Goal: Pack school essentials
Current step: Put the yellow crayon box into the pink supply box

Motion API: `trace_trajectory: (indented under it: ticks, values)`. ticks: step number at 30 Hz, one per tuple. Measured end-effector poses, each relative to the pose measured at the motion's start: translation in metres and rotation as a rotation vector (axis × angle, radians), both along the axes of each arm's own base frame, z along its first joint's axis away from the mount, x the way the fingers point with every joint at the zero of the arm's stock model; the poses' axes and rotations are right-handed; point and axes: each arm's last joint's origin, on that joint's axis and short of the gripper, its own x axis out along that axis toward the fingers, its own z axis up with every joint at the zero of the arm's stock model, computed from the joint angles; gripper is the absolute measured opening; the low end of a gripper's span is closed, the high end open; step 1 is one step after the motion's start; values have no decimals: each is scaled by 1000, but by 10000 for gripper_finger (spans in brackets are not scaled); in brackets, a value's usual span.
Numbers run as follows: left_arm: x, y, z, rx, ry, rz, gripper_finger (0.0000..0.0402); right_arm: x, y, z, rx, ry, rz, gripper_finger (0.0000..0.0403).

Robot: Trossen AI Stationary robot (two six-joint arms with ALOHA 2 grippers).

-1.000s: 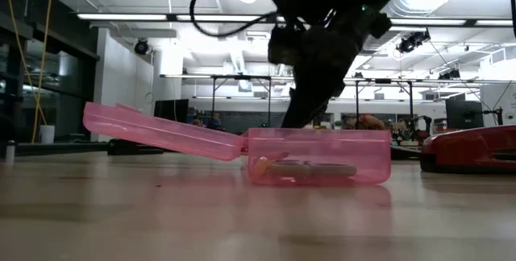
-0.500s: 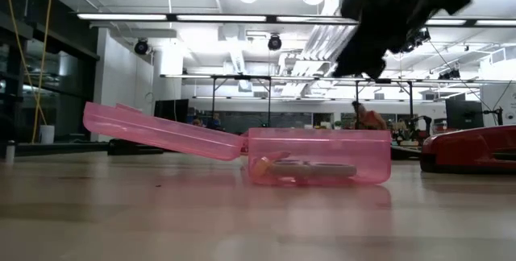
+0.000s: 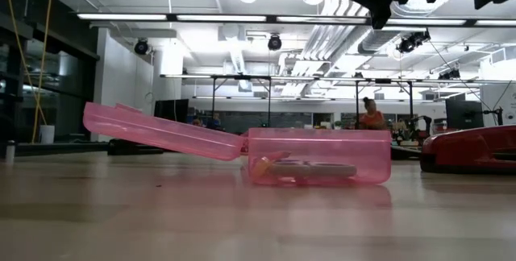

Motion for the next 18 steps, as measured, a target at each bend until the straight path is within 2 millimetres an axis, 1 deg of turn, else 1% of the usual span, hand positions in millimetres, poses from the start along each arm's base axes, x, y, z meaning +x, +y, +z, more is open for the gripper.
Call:
trace_trajectory:
  ticks: [18]
  values:
    - [0,0,-2,0,19,-1,0,0,0,0,67,-2,17,155]
